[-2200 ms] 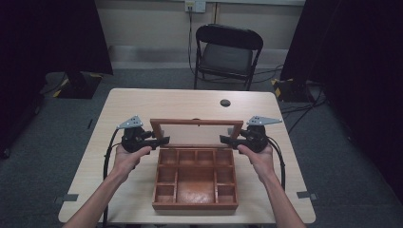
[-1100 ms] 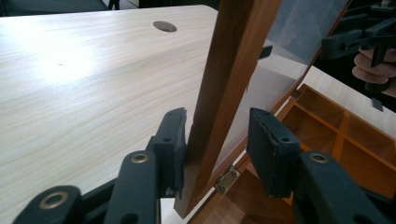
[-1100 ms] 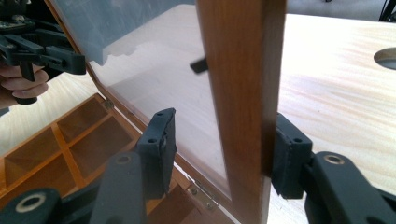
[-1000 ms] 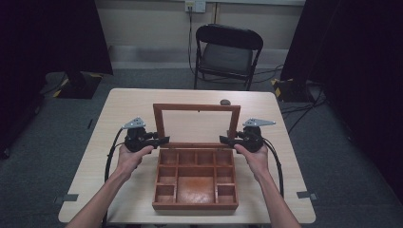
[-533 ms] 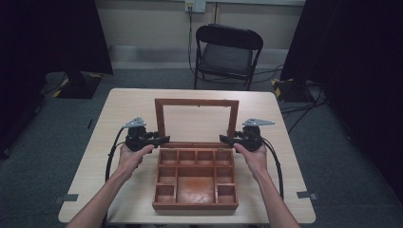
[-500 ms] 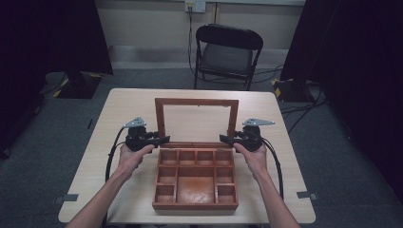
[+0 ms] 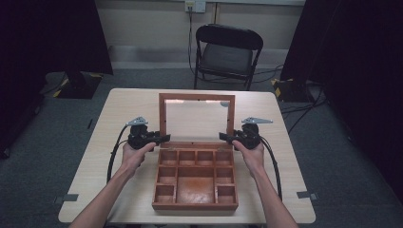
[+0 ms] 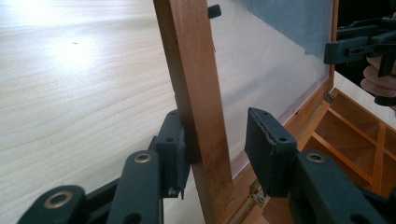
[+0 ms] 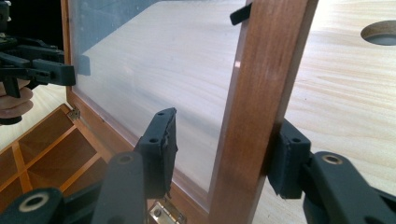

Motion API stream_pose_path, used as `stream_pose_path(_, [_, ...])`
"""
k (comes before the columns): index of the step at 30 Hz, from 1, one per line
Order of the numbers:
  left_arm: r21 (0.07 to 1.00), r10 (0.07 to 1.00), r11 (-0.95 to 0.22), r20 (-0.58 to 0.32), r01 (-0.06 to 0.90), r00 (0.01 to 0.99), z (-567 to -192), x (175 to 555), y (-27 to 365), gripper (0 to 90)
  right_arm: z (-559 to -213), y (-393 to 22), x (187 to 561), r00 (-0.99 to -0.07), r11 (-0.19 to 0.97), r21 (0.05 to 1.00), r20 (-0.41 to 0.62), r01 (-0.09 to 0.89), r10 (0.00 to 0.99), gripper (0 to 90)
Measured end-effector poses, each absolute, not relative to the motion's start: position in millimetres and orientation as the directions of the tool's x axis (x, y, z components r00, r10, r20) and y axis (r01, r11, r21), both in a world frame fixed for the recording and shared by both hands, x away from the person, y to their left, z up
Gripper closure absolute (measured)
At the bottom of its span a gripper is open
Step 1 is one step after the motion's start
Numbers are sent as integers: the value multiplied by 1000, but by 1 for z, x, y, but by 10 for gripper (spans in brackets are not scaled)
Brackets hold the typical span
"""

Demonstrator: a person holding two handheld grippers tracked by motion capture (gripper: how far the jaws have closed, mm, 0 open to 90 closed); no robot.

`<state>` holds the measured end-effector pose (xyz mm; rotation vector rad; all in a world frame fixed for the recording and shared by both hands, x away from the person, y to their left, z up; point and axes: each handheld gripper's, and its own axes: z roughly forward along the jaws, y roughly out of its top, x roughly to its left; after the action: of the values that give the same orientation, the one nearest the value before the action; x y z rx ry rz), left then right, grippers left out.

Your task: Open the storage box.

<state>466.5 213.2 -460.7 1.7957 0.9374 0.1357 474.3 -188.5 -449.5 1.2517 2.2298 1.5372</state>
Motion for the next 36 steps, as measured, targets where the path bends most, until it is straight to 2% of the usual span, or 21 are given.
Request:
stream_pose_path(4, [831, 646, -133, -340, 540, 683, -461, 469, 214, 586, -451, -188, 476, -635, 122, 830, 313, 545, 706, 483])
stream_pose_path(10, [815, 636, -76, -404, 574, 658, -469, 474, 214, 573, -455, -183, 478, -621, 126, 826, 303, 549, 723, 416])
stream_pose_path(17, [809, 637, -86, -404, 581, 657, -470, 476, 214, 558, -459, -181, 482, -610, 116, 819, 316, 562, 726, 392])
stream_pose_path(22, [790, 656, -103, -403, 604, 639, -470, 479, 212, 523, -463, -176, 485, -595, 122, 811, 308, 572, 742, 323])
stream_pose_path(31, [785, 654, -106, -408, 611, 637, -471, 482, 213, 507, -466, -176, 488, -593, 114, 805, 325, 582, 736, 312])
stream_pose_path(36, [776, 664, -112, -406, 620, 628, -473, 483, 212, 481, -470, -175, 490, -583, 115, 797, 326, 593, 744, 276])
